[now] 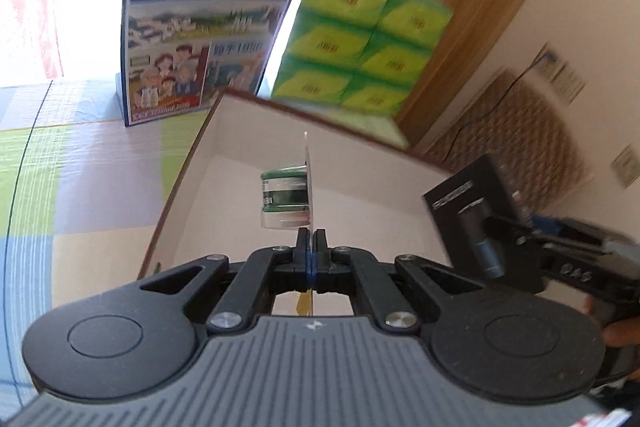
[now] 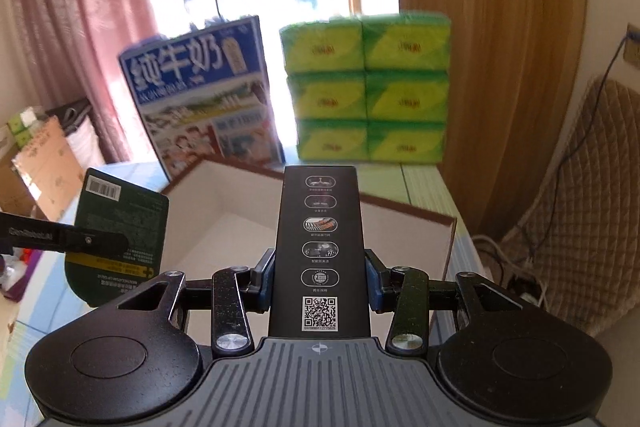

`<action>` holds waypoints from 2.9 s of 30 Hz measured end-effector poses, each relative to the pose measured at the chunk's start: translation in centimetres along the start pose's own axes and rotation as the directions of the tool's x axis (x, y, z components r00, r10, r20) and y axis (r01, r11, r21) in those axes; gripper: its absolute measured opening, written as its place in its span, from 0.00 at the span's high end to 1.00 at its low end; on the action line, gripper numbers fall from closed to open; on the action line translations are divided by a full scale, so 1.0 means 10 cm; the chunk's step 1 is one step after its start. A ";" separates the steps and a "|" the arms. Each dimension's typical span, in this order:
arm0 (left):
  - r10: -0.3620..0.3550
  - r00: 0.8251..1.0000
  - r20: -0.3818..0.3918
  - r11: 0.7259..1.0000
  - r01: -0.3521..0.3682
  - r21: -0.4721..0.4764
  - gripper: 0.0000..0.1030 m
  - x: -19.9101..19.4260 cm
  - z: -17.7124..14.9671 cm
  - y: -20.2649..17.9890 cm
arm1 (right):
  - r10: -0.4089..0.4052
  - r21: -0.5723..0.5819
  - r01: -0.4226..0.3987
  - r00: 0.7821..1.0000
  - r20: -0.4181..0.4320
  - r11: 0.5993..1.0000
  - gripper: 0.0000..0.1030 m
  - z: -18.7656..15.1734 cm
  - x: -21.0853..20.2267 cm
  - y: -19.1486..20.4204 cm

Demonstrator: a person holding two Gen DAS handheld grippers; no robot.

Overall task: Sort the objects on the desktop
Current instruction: 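Carry the green packet and black box over the brown box with both tools, then open both tools to drop the green packet and black box into the brown box, then withdraw both tools from the brown box back toward the table items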

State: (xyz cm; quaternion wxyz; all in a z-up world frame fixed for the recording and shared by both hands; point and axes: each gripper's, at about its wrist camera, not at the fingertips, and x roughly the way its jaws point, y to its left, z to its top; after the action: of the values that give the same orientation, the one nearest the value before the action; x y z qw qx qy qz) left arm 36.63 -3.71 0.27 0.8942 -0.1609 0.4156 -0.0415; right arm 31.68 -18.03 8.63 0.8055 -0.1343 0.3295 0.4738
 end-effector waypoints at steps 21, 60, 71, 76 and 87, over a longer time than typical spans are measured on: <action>0.173 0.971 -0.162 0.972 -0.142 0.188 0.92 0.93 0.11 -0.02 | -0.095 0.017 0.098 0.987 -0.132 0.995 0.61 -0.14 0.55 -0.23; 0.154 0.985 -0.074 0.959 -0.131 0.251 0.41 0.31 0.02 -0.17 | -0.156 -0.038 0.153 0.985 -0.073 0.987 0.05 -0.15 0.29 -0.14; 0.146 0.987 -0.060 0.958 -0.126 0.259 0.30 -0.06 -0.15 -0.28 | -0.128 -0.020 0.126 0.986 -0.109 0.992 0.02 -0.23 0.07 -0.01; 0.156 0.986 -0.056 0.957 -0.137 0.254 0.27 -0.23 -0.27 -0.28 | -0.108 -0.012 0.107 0.988 -0.110 0.994 0.02 -0.31 -0.10 0.07; 0.148 0.989 -0.027 0.963 -0.138 0.231 0.22 -0.78 -0.61 -0.26 | -0.093 0.004 0.094 0.990 -0.104 0.996 0.02 -0.60 -0.53 0.18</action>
State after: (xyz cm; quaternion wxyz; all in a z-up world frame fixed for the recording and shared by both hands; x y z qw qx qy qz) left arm 27.07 -6.14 3.09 0.8980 -0.0255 0.4383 -0.0281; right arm 25.95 -23.87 7.80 0.8093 -0.1702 0.3663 0.4264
